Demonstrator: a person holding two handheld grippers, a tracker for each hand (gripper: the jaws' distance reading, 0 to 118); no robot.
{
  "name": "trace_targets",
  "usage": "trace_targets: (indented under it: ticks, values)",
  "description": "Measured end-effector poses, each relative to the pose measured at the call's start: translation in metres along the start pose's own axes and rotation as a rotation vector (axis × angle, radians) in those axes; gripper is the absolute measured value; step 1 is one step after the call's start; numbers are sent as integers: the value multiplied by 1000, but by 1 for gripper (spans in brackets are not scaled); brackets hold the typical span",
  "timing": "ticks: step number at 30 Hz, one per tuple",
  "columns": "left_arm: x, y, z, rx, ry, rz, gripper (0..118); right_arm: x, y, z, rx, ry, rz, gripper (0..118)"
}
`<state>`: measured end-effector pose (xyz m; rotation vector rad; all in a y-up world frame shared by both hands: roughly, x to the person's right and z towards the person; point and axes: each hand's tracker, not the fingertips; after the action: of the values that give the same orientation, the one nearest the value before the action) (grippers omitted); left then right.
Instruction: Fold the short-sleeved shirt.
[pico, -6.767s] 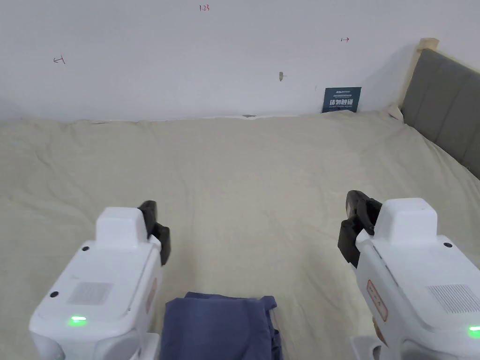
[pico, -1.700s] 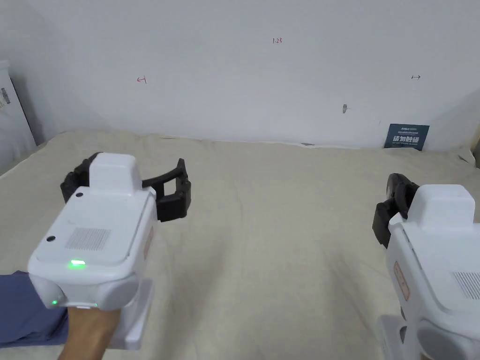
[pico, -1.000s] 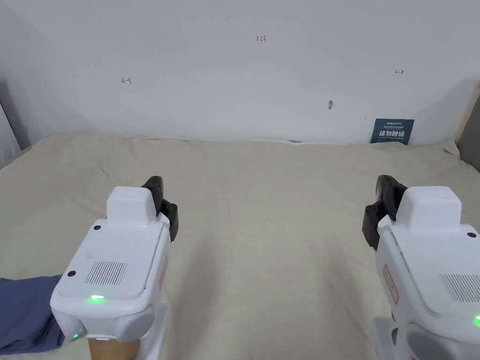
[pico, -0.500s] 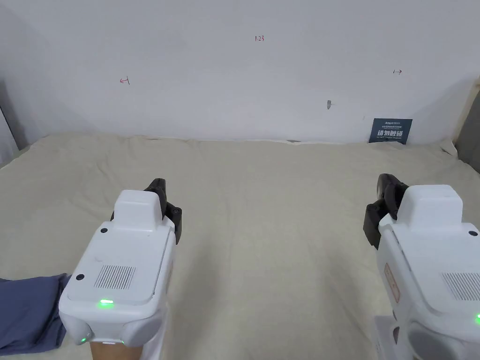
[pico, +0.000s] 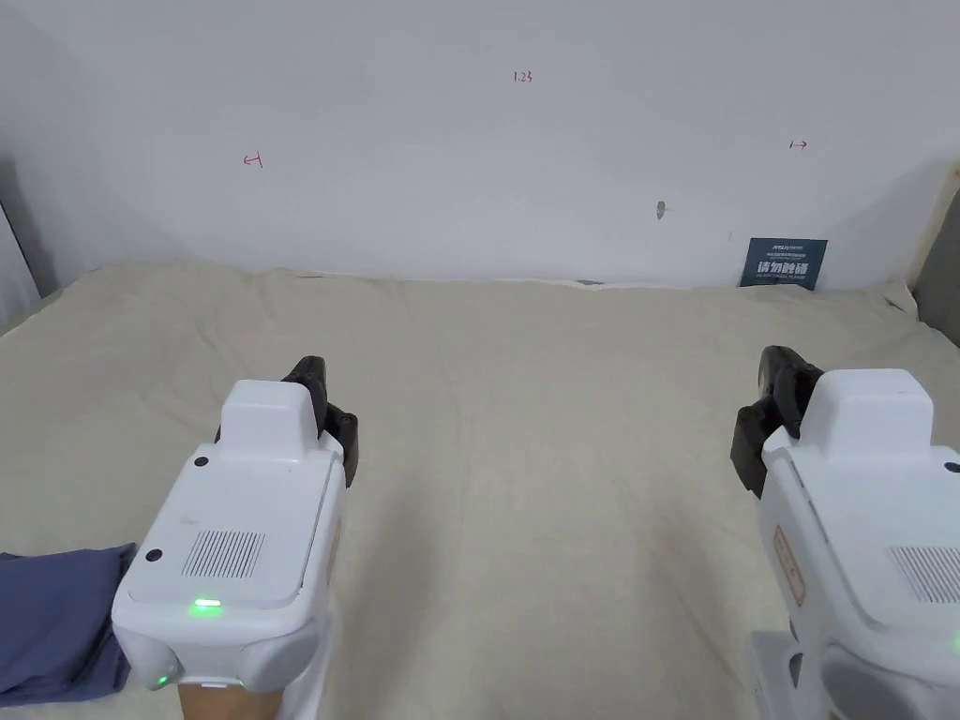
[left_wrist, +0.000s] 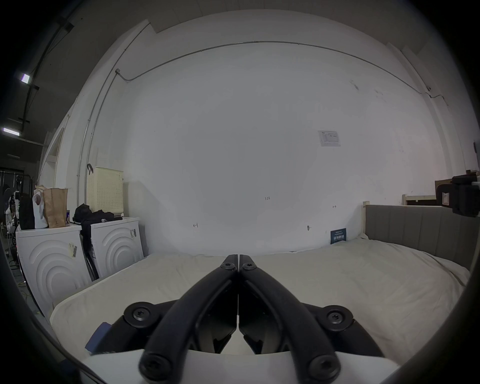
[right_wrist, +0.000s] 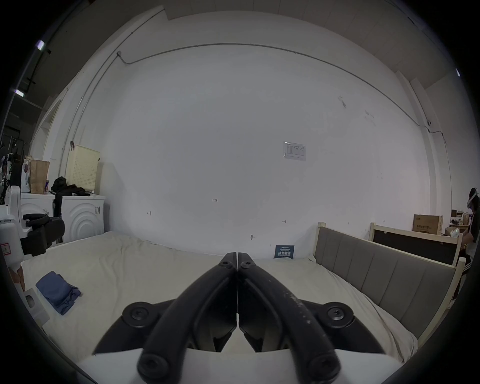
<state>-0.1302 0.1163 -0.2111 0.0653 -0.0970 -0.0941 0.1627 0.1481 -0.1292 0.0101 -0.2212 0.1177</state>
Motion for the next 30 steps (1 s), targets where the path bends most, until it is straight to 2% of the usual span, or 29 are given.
trace_targets:
  ticks: [19, 20, 22, 23, 24, 27, 28, 30]
  values:
    - [-1, -1, 1, 3, -7, 13, 0, 0, 1, 1, -4, -4, 0, 2]
    - [-2, -1, 1, 4, -12, 21, 1, 0, 1, 1, -6, -4, -5, 6]
    - [-3, 0, 1, -3, -16, 37, 20, 1, 0, 2, -7, -3, -10, 22]
    - [-4, 0, 0, -5, -20, 43, 34, 1, 0, 2, -11, 1, -10, 40]
    - [-4, 0, 0, -8, -23, 47, 57, 2, 0, 2, -14, 3, -10, 56]
    - [-4, 1, -1, -28, -26, 50, 110, 2, -1, 2, -17, 0, -19, 108]
    - [-4, 1, -1, -30, -23, 52, 118, 2, -2, 2, -19, 0, -21, 118]
    - [-4, 0, 2, -10, -8, 58, 118, 2, -3, 4, -4, -1, -33, 118]
